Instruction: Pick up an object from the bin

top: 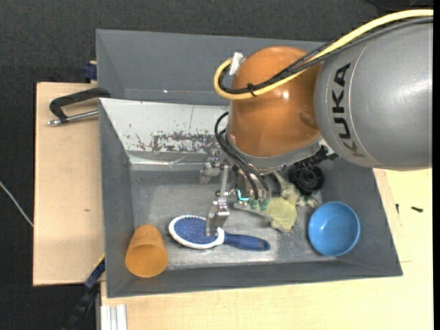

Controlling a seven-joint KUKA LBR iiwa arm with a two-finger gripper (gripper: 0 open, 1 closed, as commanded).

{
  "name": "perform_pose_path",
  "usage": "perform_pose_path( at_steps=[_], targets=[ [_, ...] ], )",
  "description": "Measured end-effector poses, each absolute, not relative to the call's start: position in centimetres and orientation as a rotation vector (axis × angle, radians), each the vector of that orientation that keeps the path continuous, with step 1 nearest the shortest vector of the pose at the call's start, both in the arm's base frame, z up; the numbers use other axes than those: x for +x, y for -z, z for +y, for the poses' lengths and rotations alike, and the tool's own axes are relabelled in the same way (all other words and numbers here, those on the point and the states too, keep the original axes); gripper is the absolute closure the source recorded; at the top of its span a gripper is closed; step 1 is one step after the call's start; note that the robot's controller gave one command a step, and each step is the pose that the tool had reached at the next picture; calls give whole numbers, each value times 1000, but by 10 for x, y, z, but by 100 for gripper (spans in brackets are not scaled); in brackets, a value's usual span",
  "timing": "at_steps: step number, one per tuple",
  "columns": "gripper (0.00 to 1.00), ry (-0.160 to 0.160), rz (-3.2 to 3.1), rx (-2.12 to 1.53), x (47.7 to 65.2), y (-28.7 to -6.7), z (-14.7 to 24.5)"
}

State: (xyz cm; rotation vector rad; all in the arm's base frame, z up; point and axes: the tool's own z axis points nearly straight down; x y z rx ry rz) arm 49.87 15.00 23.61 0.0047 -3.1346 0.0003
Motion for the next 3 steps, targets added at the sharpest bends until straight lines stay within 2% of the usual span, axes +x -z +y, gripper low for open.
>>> perform_pose_path(
  at_steps=[1, 2, 3],
  targets=[
    [0, -1, -3113, 373, 512, -79, 131],
    [100, 2, -3119, 371, 513, -82, 132],
    [100, 3, -3081, 680, 526, -246, 150]
  ],
)
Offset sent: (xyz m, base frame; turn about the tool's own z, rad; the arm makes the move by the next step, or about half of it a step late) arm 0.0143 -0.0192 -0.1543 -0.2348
